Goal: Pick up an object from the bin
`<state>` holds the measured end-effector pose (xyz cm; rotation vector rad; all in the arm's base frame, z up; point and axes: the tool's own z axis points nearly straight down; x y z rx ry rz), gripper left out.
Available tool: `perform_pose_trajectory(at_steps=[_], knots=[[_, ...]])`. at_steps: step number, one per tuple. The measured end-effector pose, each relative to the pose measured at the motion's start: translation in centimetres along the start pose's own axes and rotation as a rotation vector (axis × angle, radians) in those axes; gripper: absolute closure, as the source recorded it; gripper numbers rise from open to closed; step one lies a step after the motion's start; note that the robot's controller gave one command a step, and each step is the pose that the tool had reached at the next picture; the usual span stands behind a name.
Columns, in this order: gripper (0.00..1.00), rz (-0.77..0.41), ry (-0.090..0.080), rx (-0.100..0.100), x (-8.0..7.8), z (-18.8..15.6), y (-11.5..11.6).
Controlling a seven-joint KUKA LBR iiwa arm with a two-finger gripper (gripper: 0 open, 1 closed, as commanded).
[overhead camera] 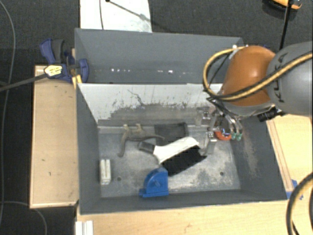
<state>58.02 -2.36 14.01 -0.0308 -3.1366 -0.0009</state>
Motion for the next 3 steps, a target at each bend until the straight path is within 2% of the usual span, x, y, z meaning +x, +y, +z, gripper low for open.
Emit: perform_pose_trajectory(at_steps=[1, 2, 3], knots=[[0.00, 0.000, -0.008, 0.000, -0.2, -0.5, 0.0], [0.00, -0.057, -0.014, 0.002, -0.4, 1.1, 0.9], [0.00, -0.107, -0.011, 0.001, 1.7, 6.7, 3.3]])
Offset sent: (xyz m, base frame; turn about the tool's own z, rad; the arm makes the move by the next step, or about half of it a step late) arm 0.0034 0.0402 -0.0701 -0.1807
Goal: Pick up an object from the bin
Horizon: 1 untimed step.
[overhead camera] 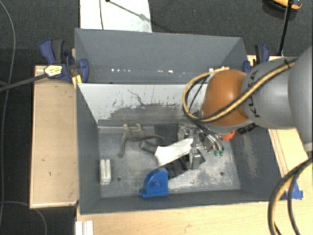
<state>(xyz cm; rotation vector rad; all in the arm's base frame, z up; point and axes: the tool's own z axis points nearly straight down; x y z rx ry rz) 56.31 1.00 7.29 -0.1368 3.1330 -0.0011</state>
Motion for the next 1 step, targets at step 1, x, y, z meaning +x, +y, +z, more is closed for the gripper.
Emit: perform_pose_trajectory(at_steps=[1], knots=[[1.00, 0.145, -0.005, -0.001, 0.60, 1.12, 0.77]])
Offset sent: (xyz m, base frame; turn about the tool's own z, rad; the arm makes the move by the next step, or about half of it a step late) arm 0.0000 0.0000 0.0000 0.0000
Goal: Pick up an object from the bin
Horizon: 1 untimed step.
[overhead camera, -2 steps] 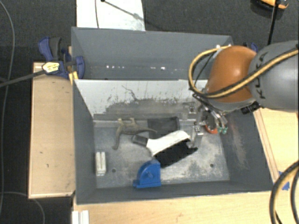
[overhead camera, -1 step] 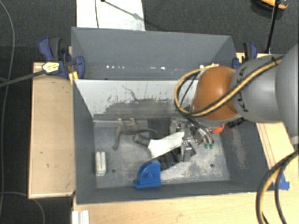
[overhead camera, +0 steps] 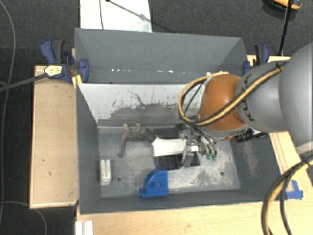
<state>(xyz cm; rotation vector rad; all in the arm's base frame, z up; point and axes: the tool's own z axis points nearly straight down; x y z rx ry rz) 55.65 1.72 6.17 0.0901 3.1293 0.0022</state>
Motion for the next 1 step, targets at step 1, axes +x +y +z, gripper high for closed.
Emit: perform_pose_trajectory(at_steps=[1], knots=[[1.00, 0.038, 0.000, 0.001, -0.07, -0.33, -0.24]])
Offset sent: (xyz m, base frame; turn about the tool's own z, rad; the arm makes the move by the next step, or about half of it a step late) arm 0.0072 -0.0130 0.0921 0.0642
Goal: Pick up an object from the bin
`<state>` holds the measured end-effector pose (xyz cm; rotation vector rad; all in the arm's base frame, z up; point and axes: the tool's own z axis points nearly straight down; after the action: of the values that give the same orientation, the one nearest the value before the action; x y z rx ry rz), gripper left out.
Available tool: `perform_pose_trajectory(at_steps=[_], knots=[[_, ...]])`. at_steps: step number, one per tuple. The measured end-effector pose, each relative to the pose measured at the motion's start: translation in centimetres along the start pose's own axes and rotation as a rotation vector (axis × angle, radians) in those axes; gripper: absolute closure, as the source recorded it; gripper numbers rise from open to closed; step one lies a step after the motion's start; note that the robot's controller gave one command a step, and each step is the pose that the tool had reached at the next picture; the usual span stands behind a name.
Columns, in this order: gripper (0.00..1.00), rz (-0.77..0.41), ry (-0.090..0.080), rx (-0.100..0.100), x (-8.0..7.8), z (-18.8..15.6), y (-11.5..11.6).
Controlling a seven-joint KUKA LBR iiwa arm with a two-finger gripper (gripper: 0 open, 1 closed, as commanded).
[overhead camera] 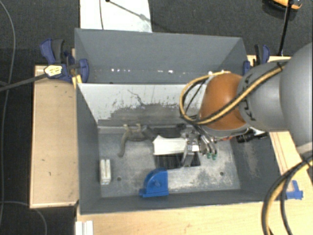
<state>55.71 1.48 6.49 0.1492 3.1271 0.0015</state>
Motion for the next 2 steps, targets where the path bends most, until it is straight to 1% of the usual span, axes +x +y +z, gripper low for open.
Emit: perform_pose_trajectory(at_steps=[1, 2], knots=[[1.00, 0.014, 0.009, 0.000, -0.2, -4.1, -0.5], [1.00, 0.034, -0.006, -0.001, -0.5, -7.4, -1.1]])
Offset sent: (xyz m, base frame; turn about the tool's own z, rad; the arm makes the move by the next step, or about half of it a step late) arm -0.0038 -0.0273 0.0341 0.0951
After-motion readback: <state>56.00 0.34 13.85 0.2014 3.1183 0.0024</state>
